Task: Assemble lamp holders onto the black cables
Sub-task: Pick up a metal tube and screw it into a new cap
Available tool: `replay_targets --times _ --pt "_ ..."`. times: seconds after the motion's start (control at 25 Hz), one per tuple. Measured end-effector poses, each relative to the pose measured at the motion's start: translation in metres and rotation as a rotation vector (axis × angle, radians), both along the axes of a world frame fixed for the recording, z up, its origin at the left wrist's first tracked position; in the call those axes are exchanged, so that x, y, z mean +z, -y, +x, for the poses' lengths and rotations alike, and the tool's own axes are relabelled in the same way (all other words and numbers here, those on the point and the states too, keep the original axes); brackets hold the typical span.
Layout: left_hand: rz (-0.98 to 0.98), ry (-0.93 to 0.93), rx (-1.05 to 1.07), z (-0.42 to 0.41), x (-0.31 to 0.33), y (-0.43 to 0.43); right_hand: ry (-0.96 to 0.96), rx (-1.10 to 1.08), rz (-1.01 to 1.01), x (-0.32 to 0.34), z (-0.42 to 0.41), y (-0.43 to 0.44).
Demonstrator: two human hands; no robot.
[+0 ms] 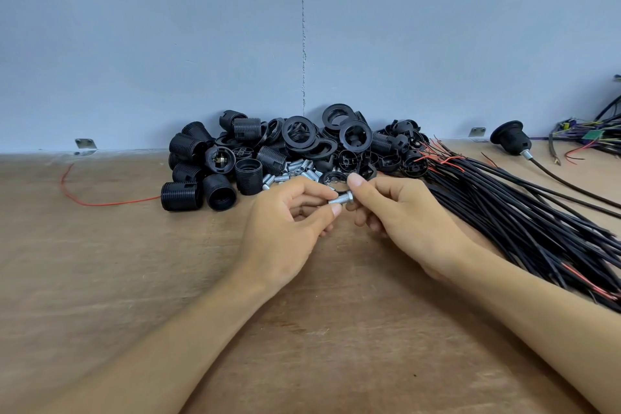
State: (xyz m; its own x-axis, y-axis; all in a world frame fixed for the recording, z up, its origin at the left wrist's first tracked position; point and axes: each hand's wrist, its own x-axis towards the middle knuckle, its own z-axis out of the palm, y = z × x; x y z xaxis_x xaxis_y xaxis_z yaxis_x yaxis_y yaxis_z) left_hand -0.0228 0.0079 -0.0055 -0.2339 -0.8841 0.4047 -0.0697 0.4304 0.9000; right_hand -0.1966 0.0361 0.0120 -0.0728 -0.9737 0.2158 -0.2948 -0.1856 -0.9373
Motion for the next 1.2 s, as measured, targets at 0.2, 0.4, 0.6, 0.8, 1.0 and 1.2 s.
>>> replay_targets --times 0.2,0.4,0.6,0.8,1.0,1.2 --pt "-0.006 -0.025 0.051 0.0014 0.0004 0.0043 0.121 0.122 -0.035 0.0020 0.0020 -0.0009" --pt "-0.005 -0.006 0.049 0.0016 -0.0001 0.0040 0.062 0.058 0.037 0.0064 -0.0004 -0.0014" --pt "0.029 -0.031 0.047 0.0015 0.0010 0.0037 0.069 0.025 0.041 0.0083 -0.0056 0.0004" --pt "0.059 -0.053 0.064 0.0022 0.0011 0.0040 0.004 0.140 0.129 0.0074 -0.0054 -0.0011" --pt "0.053 -0.026 0.073 0.0016 0.0005 0.0052 0.128 0.140 0.113 0.0057 -0.0052 0.0013" --pt "0.053 -0.027 0.072 0.0020 0.0001 0.0051 0.057 0.126 0.168 0.0058 -0.0055 0.0010"
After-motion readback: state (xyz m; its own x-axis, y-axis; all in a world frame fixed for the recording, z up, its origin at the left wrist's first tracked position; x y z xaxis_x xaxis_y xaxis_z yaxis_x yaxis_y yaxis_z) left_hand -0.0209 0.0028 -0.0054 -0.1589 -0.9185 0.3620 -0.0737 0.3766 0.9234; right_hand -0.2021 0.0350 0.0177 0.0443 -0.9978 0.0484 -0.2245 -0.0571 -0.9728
